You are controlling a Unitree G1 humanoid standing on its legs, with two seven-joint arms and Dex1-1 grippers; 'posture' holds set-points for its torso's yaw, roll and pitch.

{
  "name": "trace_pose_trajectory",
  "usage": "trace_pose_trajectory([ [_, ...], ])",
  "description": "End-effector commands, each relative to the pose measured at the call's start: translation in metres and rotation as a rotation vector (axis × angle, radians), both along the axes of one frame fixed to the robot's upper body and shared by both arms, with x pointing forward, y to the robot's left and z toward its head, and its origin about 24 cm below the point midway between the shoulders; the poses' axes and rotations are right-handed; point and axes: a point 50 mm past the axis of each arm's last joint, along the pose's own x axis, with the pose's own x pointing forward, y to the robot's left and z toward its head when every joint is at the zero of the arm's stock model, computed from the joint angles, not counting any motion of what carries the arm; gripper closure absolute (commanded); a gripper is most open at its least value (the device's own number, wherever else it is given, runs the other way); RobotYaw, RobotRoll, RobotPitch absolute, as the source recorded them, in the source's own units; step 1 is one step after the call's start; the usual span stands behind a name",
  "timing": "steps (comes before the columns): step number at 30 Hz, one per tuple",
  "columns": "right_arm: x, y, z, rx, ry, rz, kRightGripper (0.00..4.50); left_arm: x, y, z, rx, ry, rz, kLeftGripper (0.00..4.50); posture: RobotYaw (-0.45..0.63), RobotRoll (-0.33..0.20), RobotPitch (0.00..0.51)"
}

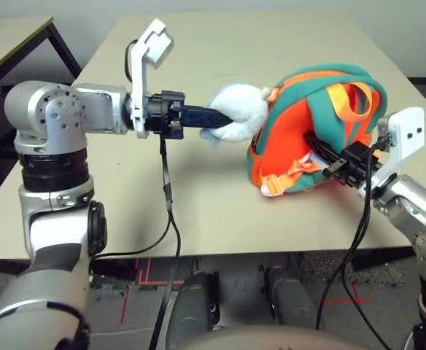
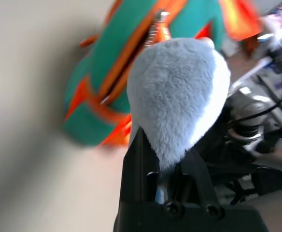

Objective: Put the pencil case into the backpack and zip it.

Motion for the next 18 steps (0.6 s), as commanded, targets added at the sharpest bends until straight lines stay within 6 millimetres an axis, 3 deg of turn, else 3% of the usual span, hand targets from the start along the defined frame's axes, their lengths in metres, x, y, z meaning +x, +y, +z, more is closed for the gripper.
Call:
trace_pose_trajectory([
  [1, 0.001, -0.003, 0.000, -0.002, -0.002, -0.016, 4.37, 0.003, 0.013, -0.015, 0.037, 0.049, 0.053, 4.39, -0.14, 0.000, 0.105],
  [10, 0.002, -0.003, -0.001, -0.002, -0.002, -0.019, 4.37, -0.007, 0.014, -0.064, 0.037, 0.277, 0.009, 4.39, -0.15, 0.000, 0.109],
  [18, 0.002, -0.004, 0.000, -0.001, -0.004, -0.024, 4.37, -0.028, 0.007, -0.125, 0.102, 0.503, -0.026, 4.39, -0.16, 0.000, 0.111],
])
